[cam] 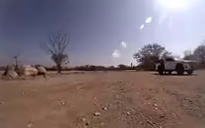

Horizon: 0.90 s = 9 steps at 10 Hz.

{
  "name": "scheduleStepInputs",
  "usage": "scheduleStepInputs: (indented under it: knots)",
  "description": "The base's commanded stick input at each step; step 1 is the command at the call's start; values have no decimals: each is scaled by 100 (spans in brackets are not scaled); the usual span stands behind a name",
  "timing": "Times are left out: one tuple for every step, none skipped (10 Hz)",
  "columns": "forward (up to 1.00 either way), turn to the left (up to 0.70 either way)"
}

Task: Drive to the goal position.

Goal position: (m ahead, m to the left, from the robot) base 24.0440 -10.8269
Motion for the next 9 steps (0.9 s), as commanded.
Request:
scheduleStepInputs:
  knots:
    - [50,0]
    - [50,0]
    - [50,0]
    - [50,0]
    - [50,0]
    - [50,0]
    - [50,0]
    - [50,0]
    - [50,0]
